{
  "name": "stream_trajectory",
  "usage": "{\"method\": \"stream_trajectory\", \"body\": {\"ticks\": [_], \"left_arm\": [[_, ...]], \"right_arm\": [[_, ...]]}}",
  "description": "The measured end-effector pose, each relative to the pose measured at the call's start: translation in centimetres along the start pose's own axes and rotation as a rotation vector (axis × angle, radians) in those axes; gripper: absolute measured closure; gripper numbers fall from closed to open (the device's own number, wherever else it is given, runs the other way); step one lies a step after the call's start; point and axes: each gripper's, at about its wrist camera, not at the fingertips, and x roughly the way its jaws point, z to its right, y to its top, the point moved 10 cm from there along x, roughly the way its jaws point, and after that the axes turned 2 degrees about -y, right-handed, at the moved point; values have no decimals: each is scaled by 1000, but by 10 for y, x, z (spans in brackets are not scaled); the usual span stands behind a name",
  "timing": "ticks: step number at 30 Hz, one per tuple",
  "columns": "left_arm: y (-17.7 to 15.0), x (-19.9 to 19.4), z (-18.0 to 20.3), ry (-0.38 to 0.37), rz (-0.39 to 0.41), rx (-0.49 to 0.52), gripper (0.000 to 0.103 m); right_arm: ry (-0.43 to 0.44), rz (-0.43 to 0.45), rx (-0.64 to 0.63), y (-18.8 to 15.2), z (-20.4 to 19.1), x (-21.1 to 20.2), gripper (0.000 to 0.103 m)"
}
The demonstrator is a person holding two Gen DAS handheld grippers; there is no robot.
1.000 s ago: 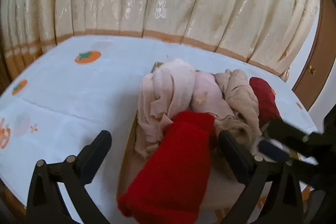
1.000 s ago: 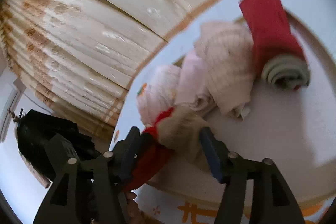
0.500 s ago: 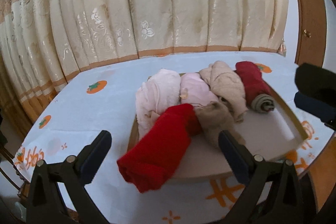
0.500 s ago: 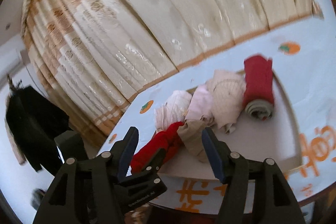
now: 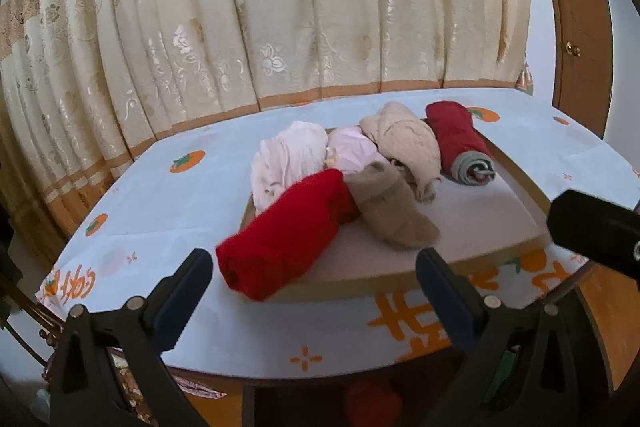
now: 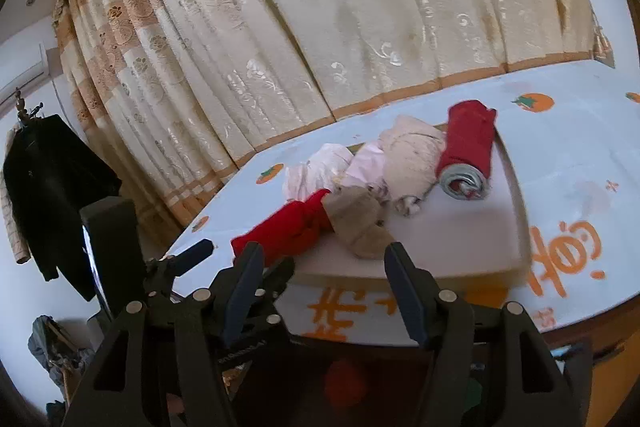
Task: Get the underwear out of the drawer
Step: 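Withdraw both open tools and lower them into the drawer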
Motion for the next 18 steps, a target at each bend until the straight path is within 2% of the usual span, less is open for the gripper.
{"method": "stream_trajectory", "body": {"ticks": [15,18], "left_arm": [[-39,-16,30,-28,-58,70,0],[-57,-21,36,-70,-95,111,0]], "right_arm": [[-30,-62,-52,-42,14,-38,38],[-51,-73,-69,-51,21,-48,38]]}}
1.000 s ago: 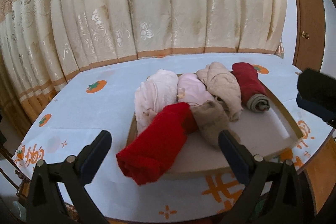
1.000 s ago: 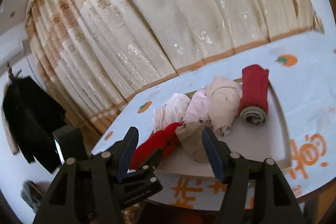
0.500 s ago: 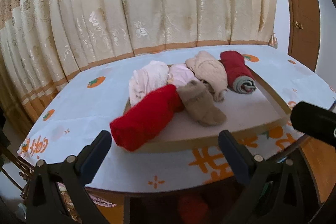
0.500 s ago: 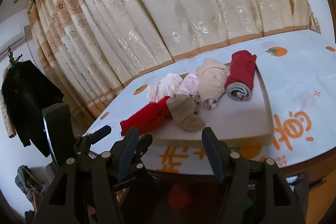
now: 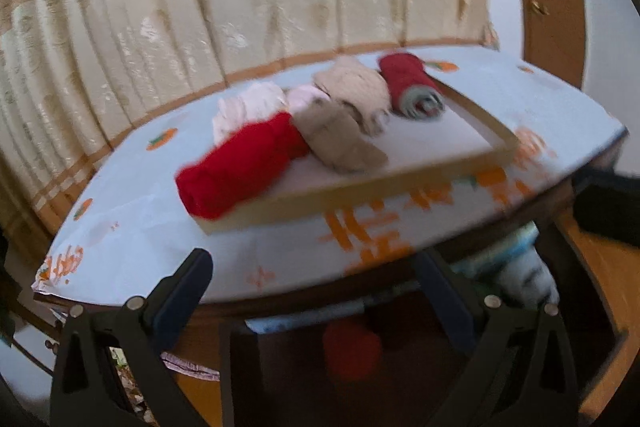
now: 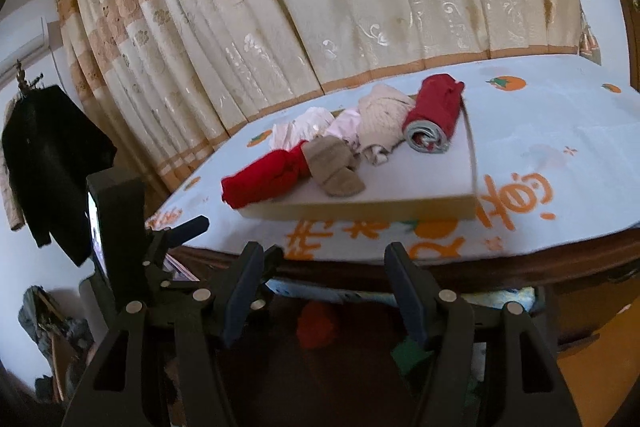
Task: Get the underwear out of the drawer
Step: 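Withdraw both open tools and lower them into the drawer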
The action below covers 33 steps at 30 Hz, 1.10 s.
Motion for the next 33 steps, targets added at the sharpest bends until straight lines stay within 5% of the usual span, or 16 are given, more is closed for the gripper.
{"method": "stream_trajectory", "body": {"ticks": [13,22,29,33], "left_arm": [[-97,14,23,-181,-247,39,0],[-104,38,31,-191,-287,91,0],[-106,56,31,-190,-333,132,4],[-111,64,37,-194,-351,166,4]], "right_arm": [[-64,-197,-6,-71,48,2,38],[-50,-337,-32,-103,48,14,38],[-110,-447,-197,-107,54,42,38],[-74,-526,-236,-111,53,61,38]]}}
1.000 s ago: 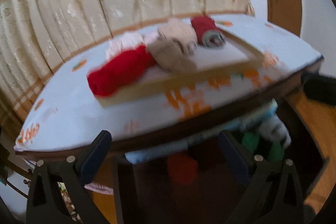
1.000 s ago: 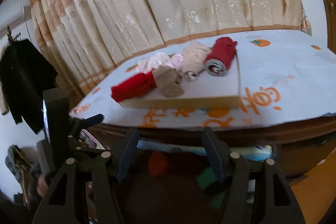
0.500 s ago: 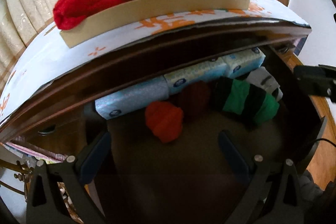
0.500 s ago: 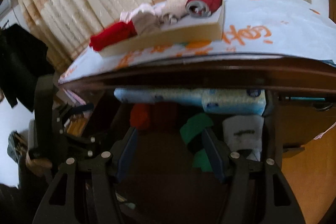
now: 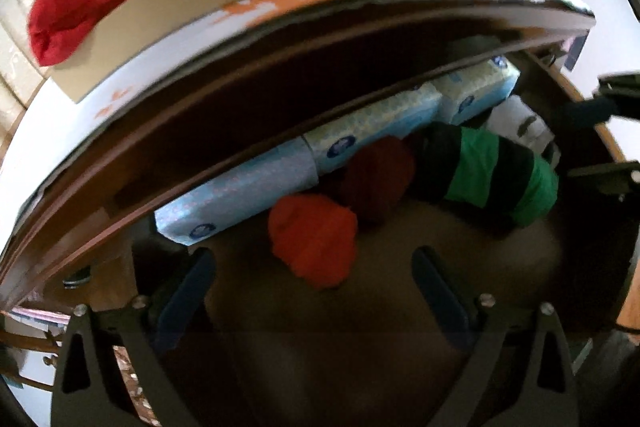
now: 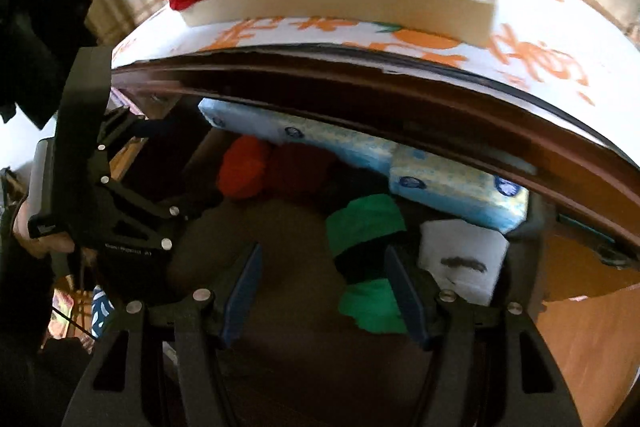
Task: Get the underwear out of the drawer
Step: 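Withdraw both open tools and lower them into the drawer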
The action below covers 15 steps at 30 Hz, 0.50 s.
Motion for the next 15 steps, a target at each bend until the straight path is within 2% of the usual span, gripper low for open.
{"method": "stream_trajectory", "body": {"ticks": [5,12,15], "left_arm": [[-6,19,9,21,-68,74,6],[-9,38,14,22,-144,99,7],[-9,43,17,25,-158,114,7]], "right_arm": [[-6,-111,-59,2,2,36,38],[-98,-241,-188,-5,7,77,38],[-130,-256,-228,-6,8,86,38]]}}
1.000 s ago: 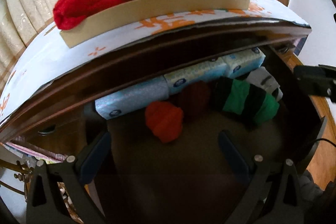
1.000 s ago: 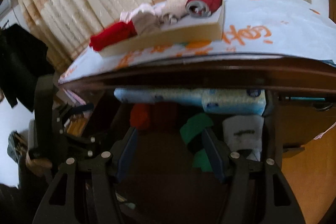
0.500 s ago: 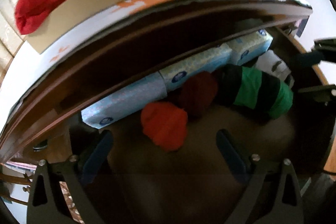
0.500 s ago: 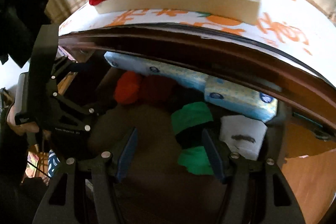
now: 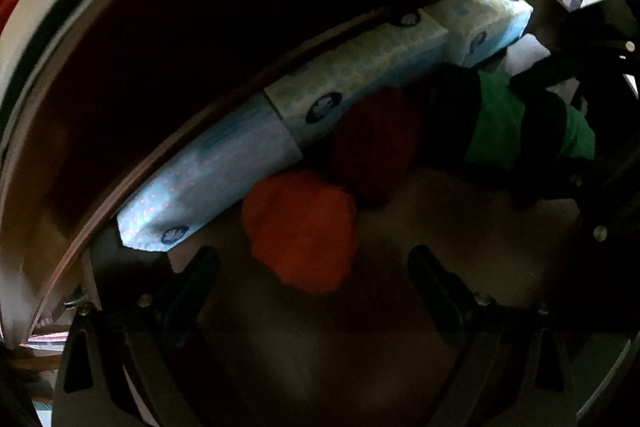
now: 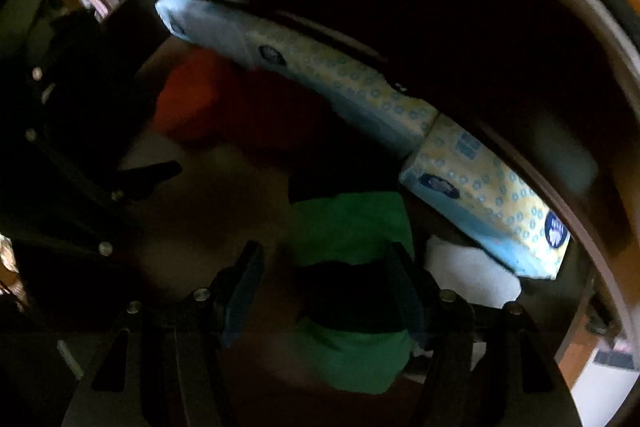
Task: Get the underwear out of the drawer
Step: 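Withdraw both open tools and lower them into the drawer, then grasp red underwear with the left tool while the right tool reaches green underwear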
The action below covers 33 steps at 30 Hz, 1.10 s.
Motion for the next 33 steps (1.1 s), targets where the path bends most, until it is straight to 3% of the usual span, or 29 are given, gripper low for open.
{"method": "stream_trajectory", "body": {"ticks": [3,5,7,8,10,15,23,28,30,33], "left_arm": [[1,7,2,4,-23,9,7],[4,15,3,-4,-34,11,13],[4,20,4,-19,-47,4,33],[4,20,4,-20,-46,3,36],[3,21,4,-44,-43,-12,51],[0,16,4,-92,-29,-45,61],[-20,-16,-4,-189,81,-165,67],[-23,-40,-12,-211,159,-221,67],[-21,-50,-11,-217,190,-231,67],[-13,-66,-11,-226,243,-217,67]], "right_arm": [[-11,-21,-8,0,2,8,39],[-36,-13,-26,1,3,11,62],[-10,-15,-18,0,3,11,70],[9,-10,-8,-1,3,10,74],[36,7,12,-4,3,6,78],[112,79,59,-10,-2,-17,83],[324,208,244,-14,-6,-65,85],[378,269,325,-19,-2,-86,85],[399,304,341,-19,-1,-95,95],[411,354,340,-12,-1,-115,96]]}}
